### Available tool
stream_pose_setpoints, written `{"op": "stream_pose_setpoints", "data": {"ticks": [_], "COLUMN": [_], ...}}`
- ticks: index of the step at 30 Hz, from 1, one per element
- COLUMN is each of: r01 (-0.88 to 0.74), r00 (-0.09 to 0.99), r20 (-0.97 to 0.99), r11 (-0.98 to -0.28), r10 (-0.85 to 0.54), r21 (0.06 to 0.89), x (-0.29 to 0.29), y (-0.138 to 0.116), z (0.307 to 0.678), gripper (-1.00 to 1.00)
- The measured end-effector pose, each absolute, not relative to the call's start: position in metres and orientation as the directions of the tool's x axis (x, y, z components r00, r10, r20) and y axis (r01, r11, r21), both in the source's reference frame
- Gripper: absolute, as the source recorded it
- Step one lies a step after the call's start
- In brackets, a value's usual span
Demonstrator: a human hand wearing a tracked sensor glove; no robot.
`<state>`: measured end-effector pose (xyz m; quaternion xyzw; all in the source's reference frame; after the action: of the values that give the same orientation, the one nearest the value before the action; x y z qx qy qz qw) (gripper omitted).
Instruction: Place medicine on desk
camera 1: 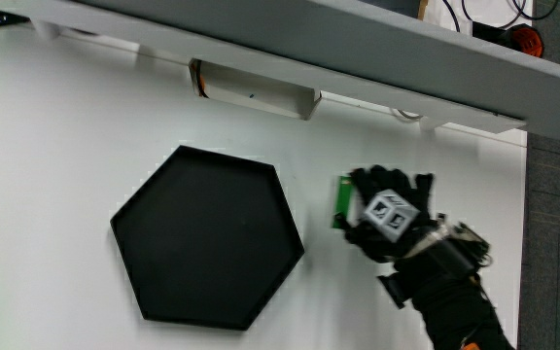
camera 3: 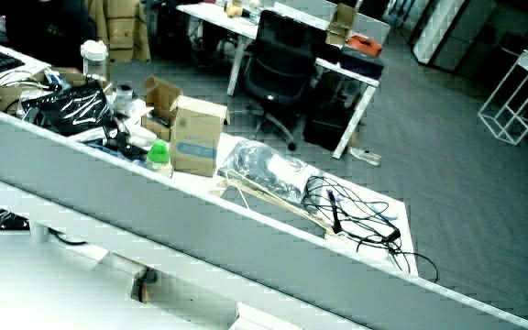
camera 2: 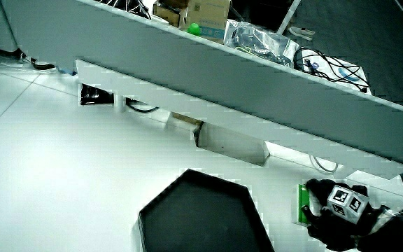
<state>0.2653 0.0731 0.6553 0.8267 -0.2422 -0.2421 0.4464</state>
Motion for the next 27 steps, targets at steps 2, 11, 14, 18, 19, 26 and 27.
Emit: {"op": "stream_pose_setpoints", "data": {"ticks": [2, 11, 14, 18, 19, 26, 27], "r01": [-0.179, -0.140, -0.145, -0.134, -0.134, -0.153, -0.154], "r00": [0.770, 0.756, 0.763, 0.773, 0.777, 0.790, 0.791], "r20": [-0.189, -0.190, -0.202, -0.156, -0.156, -0.129, -0.126], "r11": [-0.489, -0.439, -0.467, -0.399, -0.402, -0.397, -0.395], "r10": [-0.610, -0.626, -0.613, -0.615, -0.610, -0.599, -0.598], "r21": [0.854, 0.888, 0.872, 0.907, 0.906, 0.905, 0.906], "x": [0.265, 0.260, 0.255, 0.254, 0.254, 0.256, 0.255], "y": [0.072, 0.066, 0.059, 0.060, 0.060, 0.061, 0.061], "z": [0.656, 0.671, 0.662, 0.666, 0.665, 0.666, 0.666], "gripper": [0.00, 0.00, 0.00, -0.21, -0.26, -0.63, -0.68]}}
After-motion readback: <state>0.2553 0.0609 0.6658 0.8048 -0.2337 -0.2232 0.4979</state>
